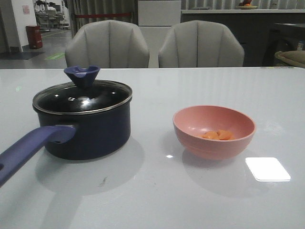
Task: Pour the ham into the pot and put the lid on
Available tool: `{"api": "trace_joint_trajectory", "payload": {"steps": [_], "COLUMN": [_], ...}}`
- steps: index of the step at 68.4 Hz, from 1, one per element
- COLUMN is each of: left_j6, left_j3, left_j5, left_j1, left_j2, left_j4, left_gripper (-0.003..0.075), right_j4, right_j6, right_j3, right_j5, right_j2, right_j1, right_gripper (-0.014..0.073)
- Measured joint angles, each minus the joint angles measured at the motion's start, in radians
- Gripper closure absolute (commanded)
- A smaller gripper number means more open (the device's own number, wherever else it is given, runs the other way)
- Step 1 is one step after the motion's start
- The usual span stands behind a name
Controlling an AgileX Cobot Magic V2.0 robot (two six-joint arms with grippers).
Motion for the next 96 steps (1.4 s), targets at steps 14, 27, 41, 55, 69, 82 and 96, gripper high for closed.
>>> {"api": "trace_joint_trajectory", "payload": {"steps": [14,27,41,55,69,82,96], "left_j6": [0.0,0.0,0.0,0.0,0.0,0.0,0.0], "left_j3": [0.0,0.0,0.0,0.0,0.0,-0.089,-0.329], "left_j5": [0.0,0.0,0.0,-0.005,-0.231,-0.165,0.129], "left_j1": [0.0,0.0,0.0,0.0,0.0,0.0,0.0], "left_j2": [0.0,0.0,0.0,0.0,0.0,0.0,0.108], "left_j4": [0.0,0.0,0.0,0.0,0.0,0.0,0.0], "left_gripper": [0.0607,0.0607,0.0607,0.0607,0.0607,0.0607,0.0607], "right_j4": [0.0,0.0,0.0,0.0,0.0,0.0,0.0], "right_j6": [0.0,0.0,0.0,0.0,0.0,0.0,0.0], "right_j3": [0.0,0.0,0.0,0.0,0.0,0.0,0.0], "right_j5": [0.002,0.002,0.002,0.004,0.004,0.004,0.004], "right_j2": [0.0,0.0,0.0,0.0,0.0,0.0,0.0], "right_j1": [0.0,0.0,0.0,0.0,0.0,0.0,0.0], "right_gripper": [0.0448,0.0448,0.0448,0.0448,0.0448,0.0448,0.0448]}}
